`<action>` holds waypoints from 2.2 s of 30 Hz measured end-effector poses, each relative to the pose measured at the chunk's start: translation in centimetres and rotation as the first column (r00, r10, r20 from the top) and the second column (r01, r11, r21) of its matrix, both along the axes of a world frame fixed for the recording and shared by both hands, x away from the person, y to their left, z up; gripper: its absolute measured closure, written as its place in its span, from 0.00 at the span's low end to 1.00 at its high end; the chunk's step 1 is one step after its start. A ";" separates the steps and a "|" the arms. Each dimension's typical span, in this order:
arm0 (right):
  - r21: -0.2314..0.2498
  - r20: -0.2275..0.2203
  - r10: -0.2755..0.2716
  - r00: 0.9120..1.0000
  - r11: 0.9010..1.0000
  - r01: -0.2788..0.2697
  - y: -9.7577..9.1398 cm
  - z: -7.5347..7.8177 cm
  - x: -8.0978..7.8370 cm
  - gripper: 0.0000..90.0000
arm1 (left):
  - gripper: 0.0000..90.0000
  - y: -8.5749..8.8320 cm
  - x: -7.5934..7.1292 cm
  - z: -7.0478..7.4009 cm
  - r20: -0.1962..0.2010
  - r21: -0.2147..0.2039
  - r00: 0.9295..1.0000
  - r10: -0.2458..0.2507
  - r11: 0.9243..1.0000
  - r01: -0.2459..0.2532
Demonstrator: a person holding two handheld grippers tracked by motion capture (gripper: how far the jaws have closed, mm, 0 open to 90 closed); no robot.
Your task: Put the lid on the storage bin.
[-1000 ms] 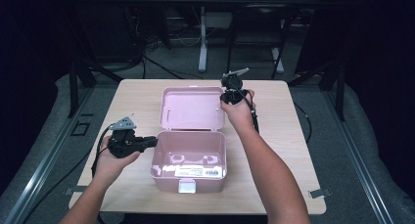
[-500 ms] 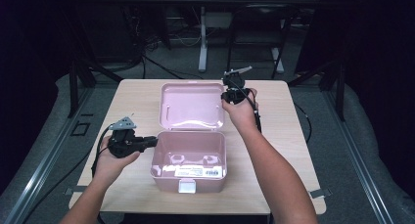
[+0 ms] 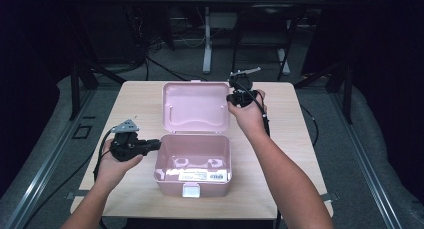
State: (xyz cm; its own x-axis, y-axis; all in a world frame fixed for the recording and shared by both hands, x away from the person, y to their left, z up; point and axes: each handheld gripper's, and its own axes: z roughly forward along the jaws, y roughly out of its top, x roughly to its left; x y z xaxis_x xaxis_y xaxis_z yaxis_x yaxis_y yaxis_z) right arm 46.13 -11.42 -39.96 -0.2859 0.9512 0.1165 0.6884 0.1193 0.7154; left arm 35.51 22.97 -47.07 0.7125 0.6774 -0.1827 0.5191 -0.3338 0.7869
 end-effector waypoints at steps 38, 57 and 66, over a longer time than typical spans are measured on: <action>0.020 0.183 0.097 0.978 0.995 -0.102 -1.2 2.0 -6.8 0.97 | 0.93 -0.1 -0.1 0.0 0.008 0.001 1.000 0.015 1.000 -0.015; 0.009 0.213 0.115 0.970 0.993 -0.120 -1.2 2.1 -9.2 0.97 | 0.93 0.0 0.0 0.0 0.004 -0.007 1.000 0.011 1.000 -0.011; -0.003 0.240 0.131 0.962 0.991 -0.134 -1.3 1.9 -10.9 0.97 | 0.93 0.0 -0.1 0.0 0.006 -0.010 1.000 0.018 1.000 -0.018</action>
